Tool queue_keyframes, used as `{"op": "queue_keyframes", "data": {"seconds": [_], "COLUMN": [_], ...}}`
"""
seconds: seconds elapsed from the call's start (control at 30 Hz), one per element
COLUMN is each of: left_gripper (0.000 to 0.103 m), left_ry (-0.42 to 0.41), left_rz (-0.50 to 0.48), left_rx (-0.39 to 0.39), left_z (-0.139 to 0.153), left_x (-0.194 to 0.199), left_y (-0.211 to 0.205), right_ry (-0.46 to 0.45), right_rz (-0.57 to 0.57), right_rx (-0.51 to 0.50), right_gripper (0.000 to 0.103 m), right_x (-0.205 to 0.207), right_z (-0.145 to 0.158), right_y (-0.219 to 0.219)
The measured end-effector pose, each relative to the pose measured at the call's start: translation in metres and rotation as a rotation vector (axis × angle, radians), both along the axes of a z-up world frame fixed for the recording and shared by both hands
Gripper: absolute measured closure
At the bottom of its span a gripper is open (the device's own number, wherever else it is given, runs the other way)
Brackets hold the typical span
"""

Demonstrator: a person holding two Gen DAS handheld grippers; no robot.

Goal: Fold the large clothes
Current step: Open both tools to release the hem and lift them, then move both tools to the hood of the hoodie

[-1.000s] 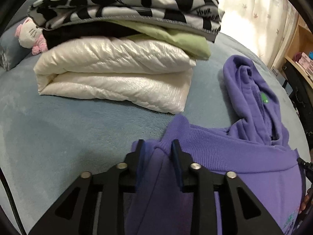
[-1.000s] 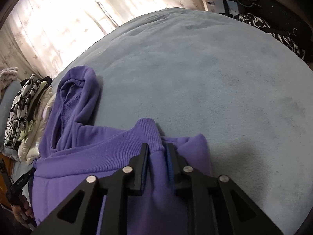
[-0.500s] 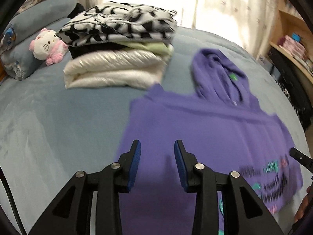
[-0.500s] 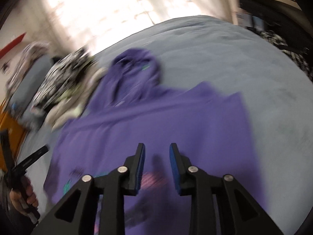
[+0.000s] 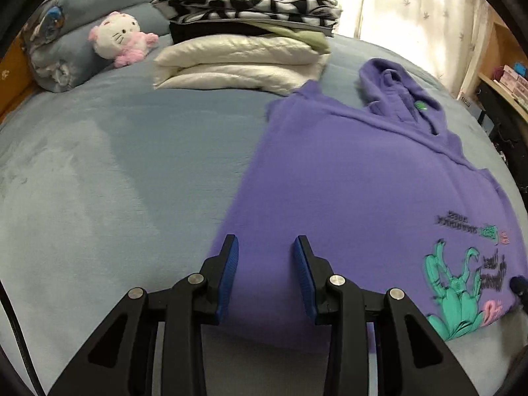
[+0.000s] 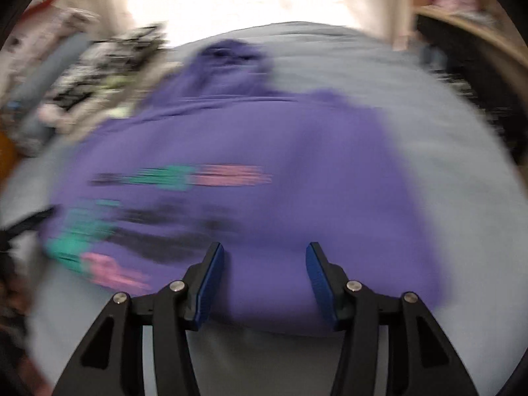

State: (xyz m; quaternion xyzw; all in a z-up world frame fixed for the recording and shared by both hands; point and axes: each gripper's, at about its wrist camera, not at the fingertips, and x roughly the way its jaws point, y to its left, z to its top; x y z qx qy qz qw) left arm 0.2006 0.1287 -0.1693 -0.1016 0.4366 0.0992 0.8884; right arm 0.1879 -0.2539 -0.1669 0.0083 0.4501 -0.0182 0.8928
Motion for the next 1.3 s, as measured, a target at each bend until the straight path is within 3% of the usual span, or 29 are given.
{"op": "queue_keyframes", "data": {"seconds": [0.1,0.3,0.47,0.53,0.63,0.73,1.0,1.13,1.3], "left_gripper": [0.069,0.069,0.067,0.062,0.055,0.054,0.054,0.054,0.054], "left_ry": [-0.015,-0.001,0.058,0.046,0.003,-0.007,0.043,0.052,0.094], "left_rz": [-0.001,-0.007,-0.025,-0.038,-0.056,-0.084,-0.142,-0.118,-0.056], "left_rx": [-0.041,0.032,0.046,0.055,0.077,0.100,0.135,0.125,0.171], "left_z": [-0.004,-0.005,0.010,0.023,0.039,0.049,0.038,0.027,0.002], "left_x": [-0.003,0.000,0.012,0.020,0.037,0.071,0.170,0.209,0.238], "left_y": [0.007,-0.003,-0.005,-0.007,-0.010,-0.016,-0.034,-0.029,-0.007], "right_ry": [0.002,0.010,0.030,0.010,-0.016,-0.028,-0.001,0.001,0.017], "right_rz": [-0.053,-0.040,-0.061,-0.043,0.003,0.048,0.120,0.102,-0.002], "right_rx": [0.132,-0.044,0.050,0.090,0.121,0.145,0.233,0.206,0.143], "right_gripper": [0.058,0.054,0.050,0.050,0.050,0.050,0.050,0.050,0.050], "right_x": [-0.014,-0.013,-0.004,0.001,0.022,0.053,0.154,0.184,0.207], "right_z": [-0.003,-0.005,0.010,0.020,0.034,0.042,0.035,0.023,0.000], "right_y": [-0.044,-0.017,-0.020,-0.018,-0.006,0.008,0.035,0.032,-0.008]}}
